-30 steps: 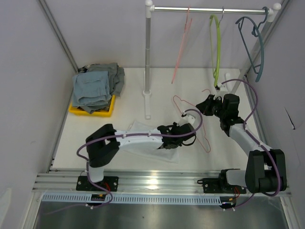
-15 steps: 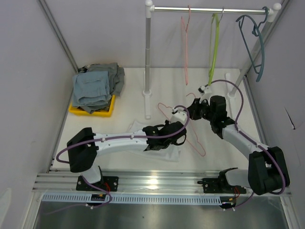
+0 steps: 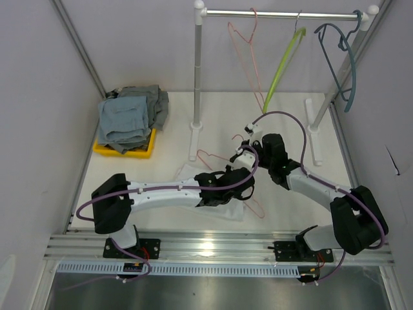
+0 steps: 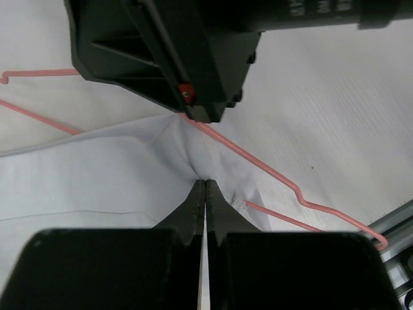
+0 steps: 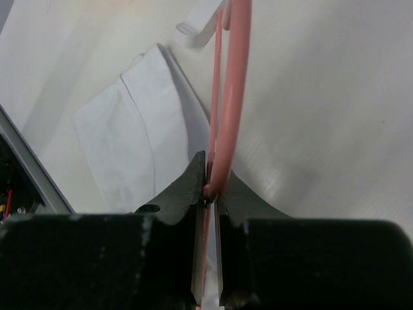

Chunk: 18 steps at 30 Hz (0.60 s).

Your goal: Place the skirt on the hanger

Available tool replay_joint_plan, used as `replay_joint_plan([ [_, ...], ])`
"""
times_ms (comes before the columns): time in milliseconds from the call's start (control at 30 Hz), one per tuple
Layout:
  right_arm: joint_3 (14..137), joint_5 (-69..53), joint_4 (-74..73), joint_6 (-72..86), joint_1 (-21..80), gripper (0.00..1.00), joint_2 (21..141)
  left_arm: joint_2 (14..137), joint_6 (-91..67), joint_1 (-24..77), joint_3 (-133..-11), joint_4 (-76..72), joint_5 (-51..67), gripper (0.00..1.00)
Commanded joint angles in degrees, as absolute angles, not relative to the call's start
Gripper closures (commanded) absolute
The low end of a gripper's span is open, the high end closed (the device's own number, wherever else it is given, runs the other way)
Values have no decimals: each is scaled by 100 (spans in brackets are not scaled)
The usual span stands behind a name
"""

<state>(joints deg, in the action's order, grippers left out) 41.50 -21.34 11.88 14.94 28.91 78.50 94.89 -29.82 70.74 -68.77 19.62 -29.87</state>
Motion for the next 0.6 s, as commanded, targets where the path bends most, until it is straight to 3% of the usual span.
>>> replay_joint_plan([
  [0,4386,-2180,1380,1441,2962,100,8033,9623,-3111,7137,-7189,1731,-3041,100],
  [67,4368,-2206,1467,1459,2979,100,8095,9790,-3129,7137,-7233,1758,-2997,100],
  [300,4096,-2224,1573,1441,2997,100,7963,9563,-3006,7128,-7198,1670,-2883,82],
  [500,3648,-2355,1907,1503,2988,100,7787,9186,-3164,7093,-7198,2082,-2979,56],
  [567,3534,-2434,1995,1520,2997,100,7787,8957,-3426,6944,-7111,2476,-3146,54],
])
